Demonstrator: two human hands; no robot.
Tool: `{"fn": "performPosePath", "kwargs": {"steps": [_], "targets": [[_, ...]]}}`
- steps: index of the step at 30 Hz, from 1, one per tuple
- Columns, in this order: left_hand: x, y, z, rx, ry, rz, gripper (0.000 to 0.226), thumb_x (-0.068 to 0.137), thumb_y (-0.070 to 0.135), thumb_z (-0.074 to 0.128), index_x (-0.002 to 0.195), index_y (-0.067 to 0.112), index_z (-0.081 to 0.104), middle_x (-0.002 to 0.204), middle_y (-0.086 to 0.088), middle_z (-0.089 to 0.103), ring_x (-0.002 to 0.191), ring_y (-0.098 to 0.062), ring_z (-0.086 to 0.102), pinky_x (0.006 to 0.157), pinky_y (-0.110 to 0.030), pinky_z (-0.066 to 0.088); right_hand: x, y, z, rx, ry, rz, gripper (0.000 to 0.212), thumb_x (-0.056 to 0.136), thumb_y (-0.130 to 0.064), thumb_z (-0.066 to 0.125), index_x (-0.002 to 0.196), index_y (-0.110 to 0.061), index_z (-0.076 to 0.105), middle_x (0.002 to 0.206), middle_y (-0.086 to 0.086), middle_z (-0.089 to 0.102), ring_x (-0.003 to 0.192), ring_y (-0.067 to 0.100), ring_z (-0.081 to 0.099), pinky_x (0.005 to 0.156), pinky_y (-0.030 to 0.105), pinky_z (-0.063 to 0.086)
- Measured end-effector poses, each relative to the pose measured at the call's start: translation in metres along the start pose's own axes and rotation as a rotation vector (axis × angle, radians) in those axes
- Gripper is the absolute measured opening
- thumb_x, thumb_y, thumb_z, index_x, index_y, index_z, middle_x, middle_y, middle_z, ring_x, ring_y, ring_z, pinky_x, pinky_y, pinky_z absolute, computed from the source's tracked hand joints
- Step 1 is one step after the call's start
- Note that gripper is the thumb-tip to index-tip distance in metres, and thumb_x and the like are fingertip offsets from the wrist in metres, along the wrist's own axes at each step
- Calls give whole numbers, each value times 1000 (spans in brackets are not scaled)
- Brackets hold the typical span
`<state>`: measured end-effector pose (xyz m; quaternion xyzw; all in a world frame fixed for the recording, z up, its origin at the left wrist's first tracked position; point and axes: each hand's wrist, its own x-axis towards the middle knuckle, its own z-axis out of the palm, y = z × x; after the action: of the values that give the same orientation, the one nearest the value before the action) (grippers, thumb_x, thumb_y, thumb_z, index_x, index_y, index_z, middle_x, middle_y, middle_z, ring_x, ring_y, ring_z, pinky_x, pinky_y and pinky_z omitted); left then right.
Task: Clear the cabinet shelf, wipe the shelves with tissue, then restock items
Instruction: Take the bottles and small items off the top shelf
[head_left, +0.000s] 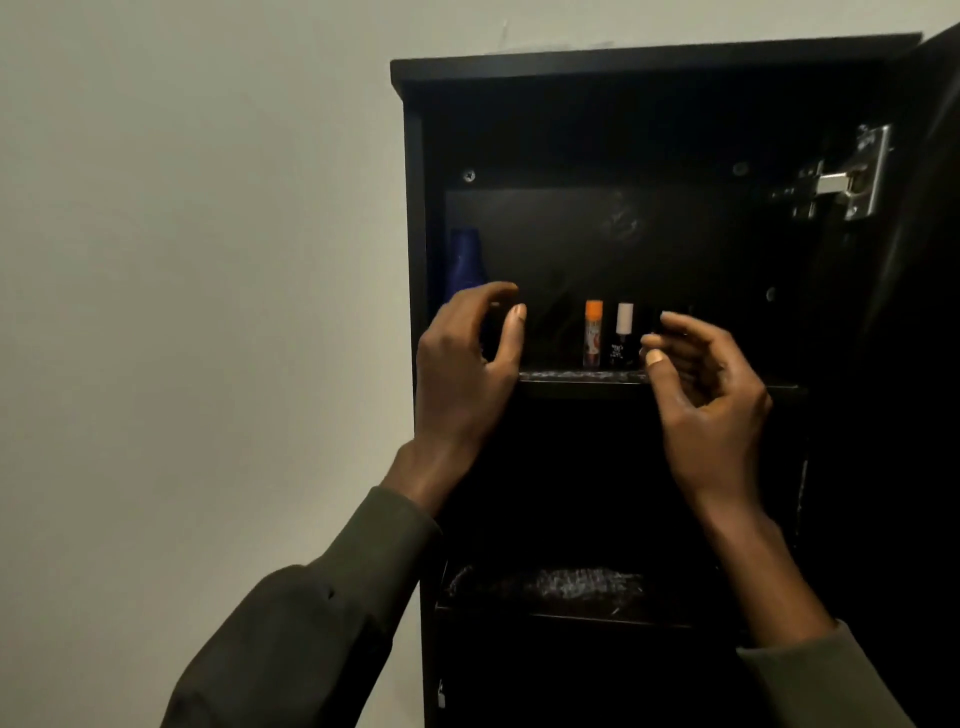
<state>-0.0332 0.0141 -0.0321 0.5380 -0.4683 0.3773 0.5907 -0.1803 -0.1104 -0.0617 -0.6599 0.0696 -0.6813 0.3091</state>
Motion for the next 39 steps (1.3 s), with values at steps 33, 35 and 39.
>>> {"fn": "performPosePath", "kwargs": {"steps": [33,35,39], "targets": [[72,-5,25,551,-310,-162,79,92,2,62,157,11,18,155,-22,26,130,-41,46,104,-43,46,88,-7,47,-745,-360,62,27,84,-38,72,104,-21,67,97,1,67,90,21,65,70,36,56],[71,-7,24,515,-316,-169,77,93,4,62,156,14,21,147,-22,35,126,-40,50,99,-42,49,87,-8,47,-711,-364,53,27,82,-39,75,103,-24,68,95,-2,67,89,16,64,68,32,54],[68,-11,20,436,-309,-171,76,94,6,63,156,19,20,133,-21,49,119,-36,57,93,-40,52,84,-10,47,-667,-340,41,25,79,-42,76,99,-27,70,90,-7,69,88,13,63,67,29,51]]}}
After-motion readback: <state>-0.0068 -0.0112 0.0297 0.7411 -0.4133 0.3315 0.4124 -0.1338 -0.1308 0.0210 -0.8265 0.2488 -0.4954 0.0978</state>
